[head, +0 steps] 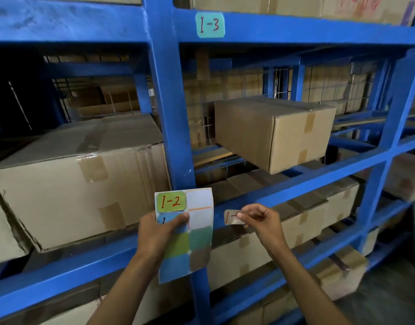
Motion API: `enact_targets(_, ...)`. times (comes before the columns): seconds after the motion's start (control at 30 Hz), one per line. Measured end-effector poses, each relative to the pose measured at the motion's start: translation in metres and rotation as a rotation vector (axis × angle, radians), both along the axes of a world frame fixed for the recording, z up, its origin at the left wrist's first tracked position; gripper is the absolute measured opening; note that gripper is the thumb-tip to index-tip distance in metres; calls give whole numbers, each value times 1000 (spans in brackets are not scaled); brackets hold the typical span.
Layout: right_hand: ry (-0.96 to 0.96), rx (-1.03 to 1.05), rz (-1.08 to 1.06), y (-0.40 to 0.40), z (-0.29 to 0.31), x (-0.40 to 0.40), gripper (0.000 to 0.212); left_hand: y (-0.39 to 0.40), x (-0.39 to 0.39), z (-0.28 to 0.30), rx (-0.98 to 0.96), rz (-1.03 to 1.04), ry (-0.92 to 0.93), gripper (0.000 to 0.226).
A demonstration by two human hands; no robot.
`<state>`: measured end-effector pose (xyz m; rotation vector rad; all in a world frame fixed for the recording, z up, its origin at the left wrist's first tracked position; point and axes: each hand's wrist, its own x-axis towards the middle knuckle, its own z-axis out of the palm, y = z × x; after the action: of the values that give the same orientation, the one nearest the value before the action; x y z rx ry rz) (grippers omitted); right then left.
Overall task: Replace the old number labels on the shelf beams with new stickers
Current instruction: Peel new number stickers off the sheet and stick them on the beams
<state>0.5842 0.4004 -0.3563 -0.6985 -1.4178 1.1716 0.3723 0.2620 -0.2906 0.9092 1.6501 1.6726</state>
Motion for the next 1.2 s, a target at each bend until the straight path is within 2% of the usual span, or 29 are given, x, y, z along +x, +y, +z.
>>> enact_targets(0.1, -67, 7, 2, 9, -19, -9, 15, -4, -4, -15, -30, 14, -5, 24)
enact_targets(0.37, -67, 21, -56, 29, -43, -24, 13, -6, -6, -36, -48, 19, -38, 27)
enact_targets(0.87, -76, 25, -71, 44, -51, -36, 16, 3, 2, -38, -93, 9, -3, 32)
enact_targets(1.2, -81, 52, -98, 43, -52, -38, 13, 6, 2, -43, -100, 16, -6, 27)
